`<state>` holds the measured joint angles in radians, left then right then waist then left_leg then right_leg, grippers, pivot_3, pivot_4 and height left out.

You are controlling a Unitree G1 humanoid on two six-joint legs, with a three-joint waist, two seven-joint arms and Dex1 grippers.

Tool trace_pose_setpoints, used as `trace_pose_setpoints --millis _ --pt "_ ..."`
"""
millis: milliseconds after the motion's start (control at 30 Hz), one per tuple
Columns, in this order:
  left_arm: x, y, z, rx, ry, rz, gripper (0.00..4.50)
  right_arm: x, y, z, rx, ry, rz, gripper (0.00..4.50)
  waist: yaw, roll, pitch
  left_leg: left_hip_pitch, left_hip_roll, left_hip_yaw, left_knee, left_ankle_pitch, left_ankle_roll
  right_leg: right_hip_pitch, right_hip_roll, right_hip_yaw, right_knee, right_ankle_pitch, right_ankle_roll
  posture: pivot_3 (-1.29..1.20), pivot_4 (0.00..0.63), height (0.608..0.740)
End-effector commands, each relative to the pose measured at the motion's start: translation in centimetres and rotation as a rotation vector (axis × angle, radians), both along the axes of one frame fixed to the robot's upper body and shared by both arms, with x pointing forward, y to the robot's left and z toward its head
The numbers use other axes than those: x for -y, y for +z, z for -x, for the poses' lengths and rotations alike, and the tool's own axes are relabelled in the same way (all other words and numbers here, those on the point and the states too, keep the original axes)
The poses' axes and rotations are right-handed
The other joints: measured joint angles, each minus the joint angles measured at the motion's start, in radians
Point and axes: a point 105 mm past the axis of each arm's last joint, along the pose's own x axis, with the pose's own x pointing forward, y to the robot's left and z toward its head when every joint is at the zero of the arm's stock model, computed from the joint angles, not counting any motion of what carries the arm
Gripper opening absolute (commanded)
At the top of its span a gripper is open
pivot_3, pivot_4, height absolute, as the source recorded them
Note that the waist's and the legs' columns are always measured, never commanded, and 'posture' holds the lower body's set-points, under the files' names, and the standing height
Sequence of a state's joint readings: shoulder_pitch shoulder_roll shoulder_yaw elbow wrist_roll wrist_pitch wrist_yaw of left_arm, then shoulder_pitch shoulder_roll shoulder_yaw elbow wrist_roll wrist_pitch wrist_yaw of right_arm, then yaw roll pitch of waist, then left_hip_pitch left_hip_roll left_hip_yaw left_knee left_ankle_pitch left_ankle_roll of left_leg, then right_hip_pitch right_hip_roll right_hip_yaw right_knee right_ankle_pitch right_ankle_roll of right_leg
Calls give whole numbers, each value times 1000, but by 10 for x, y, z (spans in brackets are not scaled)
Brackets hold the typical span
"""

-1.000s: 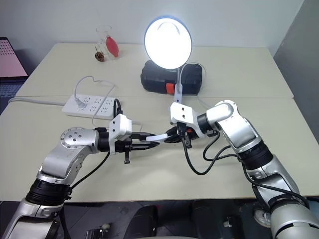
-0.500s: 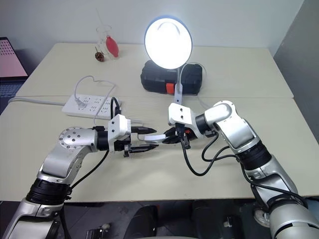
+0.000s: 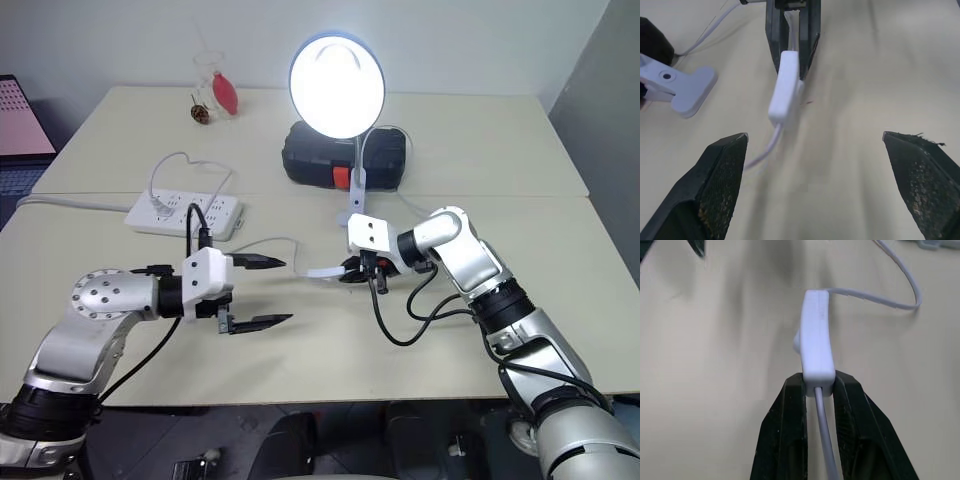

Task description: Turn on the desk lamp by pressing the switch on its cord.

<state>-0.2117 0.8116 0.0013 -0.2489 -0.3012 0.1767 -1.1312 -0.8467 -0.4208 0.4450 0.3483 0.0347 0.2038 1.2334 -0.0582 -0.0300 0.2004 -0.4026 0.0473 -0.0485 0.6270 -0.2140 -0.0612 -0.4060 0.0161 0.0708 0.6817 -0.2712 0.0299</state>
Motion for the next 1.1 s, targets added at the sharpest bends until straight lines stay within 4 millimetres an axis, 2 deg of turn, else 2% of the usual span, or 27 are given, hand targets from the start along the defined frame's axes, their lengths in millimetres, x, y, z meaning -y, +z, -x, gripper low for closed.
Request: trace_pose_setpoints --millis 33,200,367,400,500,600,633,700,733,867,900,967,1100 --pt "-4 12 7 40 21 6 4500 -1 4 -15 80 -26 -29 364 0 0 0 0 0 0 0 0 0 0 0 0 0 0 0 0 150 740" --pt "-11 12 14 16 56 16 4500 6 -15 -26 128 -52 1 364 2 0 0 0 0 0 0 0 0 0 0 0 0 0 0 0 150 740" --pt "-10 11 15 19 61 18 4500 13 -22 -30 100 -73 7 364 2 0 0 0 0 0 0 0 0 0 0 0 0 0 0 0 150 740" --pt "-9 11 14 21 63 21 4500 13 -22 -30 98 -72 6 1065 2 0 0 0 0 0 0 0 0 0 0 0 0 0 0 0 150 740" --pt "-8 12 14 17 66 35 4500 15 -20 -25 64 -53 -11 1739 2 0 0 1 0 0 0 0 0 1 0 0 0 1 1 0 150 740" --pt "-8 14 12 -4 87 60 4500 15 -9 -24 76 -51 -47 2343 2 0 0 1 0 0 0 0 0 1 0 0 0 1 0 0 150 740" --pt "-9 13 12 -13 91 55 4500 16 -5 -23 82 -52 -54 2689 1 0 0 0 0 0 0 0 0 1 0 0 0 1 0 0 150 740" --pt "-10 13 9 -24 121 60 4500 24 3 -20 112 -39 -44 3041 2 0 0 0 0 0 0 0 0 0 0 0 0 0 0 0 150 740" --pt "-11 13 9 -27 133 58 4500 28 8 -17 127 -33 -39 3406 3 0 0 0 0 0 0 0 0 0 0 0 0 0 0 0 150 740" --pt "-17 13 5 -20 217 37 4500 52 31 -2 170 -55 -42 4333 9 0 0 -1 0 0 0 0 0 1 -1 0 -1 0 0 0 150 740" --pt "-18 13 5 -19 224 31 4500 58 36 1 187 -63 -53 4489 8 0 0 -1 0 0 0 0 0 0 -1 0 -1 0 0 0 150 740" --pt "-21 14 7 -23 234 31 4500 78 48 13 183 -90 -90 4489 8 0 0 0 0 0 0 0 0 0 -1 0 -1 0 0 0 150 740" --pt "-26 17 10 -37 241 34 4500 99 54 30 189 -117 -93 4489 8 0 0 0 0 0 0 0 0 1 0 0 0 0 0 0 150 740"
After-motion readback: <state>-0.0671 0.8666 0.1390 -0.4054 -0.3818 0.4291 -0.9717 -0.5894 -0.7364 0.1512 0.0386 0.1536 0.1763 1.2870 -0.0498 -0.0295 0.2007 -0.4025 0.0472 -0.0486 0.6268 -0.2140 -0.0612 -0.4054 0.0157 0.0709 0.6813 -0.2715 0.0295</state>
